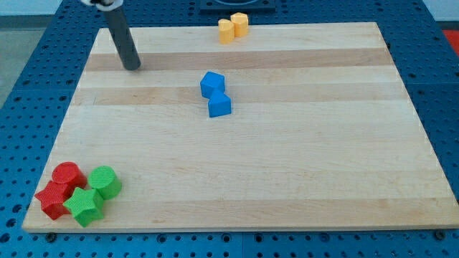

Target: Slightly move the yellow hexagon above the yellow heart

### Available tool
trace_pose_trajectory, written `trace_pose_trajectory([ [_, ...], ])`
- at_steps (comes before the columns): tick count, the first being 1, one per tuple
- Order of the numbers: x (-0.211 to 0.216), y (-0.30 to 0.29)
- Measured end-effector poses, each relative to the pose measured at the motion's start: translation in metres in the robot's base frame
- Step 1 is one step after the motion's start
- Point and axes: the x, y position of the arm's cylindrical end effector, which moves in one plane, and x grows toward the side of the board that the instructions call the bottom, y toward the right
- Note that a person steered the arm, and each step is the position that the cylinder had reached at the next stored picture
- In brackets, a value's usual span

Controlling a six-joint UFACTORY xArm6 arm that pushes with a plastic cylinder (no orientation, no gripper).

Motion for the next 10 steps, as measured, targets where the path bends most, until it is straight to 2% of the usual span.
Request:
trace_pose_trajectory([
  [1, -0.005, 0.052],
  [3, -0.008, 0.232],
  [4, -0.038, 0.28],
  [6, -0.101, 0.272],
  [7, -0.101, 0.265],
  [9, -0.101, 0.204],
  [10, -0.098, 0.199],
])
